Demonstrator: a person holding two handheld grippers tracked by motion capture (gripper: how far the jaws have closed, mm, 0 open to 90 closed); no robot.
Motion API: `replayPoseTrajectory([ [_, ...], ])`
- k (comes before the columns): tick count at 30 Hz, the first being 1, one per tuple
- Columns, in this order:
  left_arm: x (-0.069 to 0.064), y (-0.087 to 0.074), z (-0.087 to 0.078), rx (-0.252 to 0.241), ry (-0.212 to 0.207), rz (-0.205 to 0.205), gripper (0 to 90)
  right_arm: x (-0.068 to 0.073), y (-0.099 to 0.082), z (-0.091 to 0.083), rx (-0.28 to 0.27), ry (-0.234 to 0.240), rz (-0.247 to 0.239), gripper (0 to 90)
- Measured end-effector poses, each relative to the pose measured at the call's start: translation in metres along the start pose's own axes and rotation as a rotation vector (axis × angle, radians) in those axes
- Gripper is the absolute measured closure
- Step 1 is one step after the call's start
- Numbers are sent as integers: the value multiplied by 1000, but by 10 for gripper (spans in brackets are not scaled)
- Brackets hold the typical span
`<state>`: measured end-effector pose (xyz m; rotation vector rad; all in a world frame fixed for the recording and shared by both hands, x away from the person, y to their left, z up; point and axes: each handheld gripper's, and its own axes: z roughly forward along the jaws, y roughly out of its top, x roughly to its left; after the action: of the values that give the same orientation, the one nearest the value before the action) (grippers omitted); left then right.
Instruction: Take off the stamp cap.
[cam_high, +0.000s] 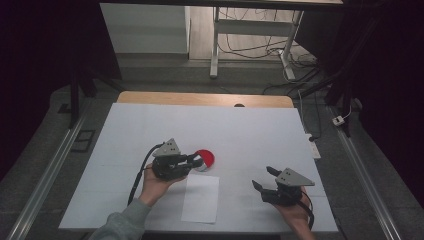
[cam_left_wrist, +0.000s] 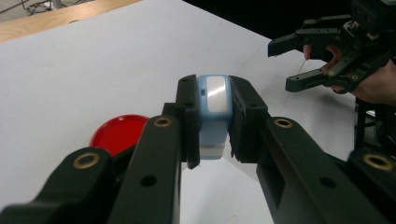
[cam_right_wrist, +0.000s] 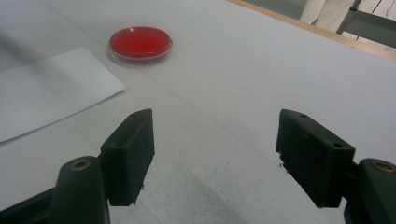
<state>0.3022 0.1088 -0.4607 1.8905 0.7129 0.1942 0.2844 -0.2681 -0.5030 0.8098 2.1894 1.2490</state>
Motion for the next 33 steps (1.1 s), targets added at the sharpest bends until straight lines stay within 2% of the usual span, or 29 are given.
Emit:
replayPoseTrajectory([
  [12,-1,1,0,-10,-6,-3,753,9,8,6,-16,24,2,275],
  [21,-2,2,1,-11,-10,-2,753,24,16,20,-19,44,-34,275],
  [33,-2,2,1,-10,-4,-3,753,47,26,39,-24,42,-83,276],
])
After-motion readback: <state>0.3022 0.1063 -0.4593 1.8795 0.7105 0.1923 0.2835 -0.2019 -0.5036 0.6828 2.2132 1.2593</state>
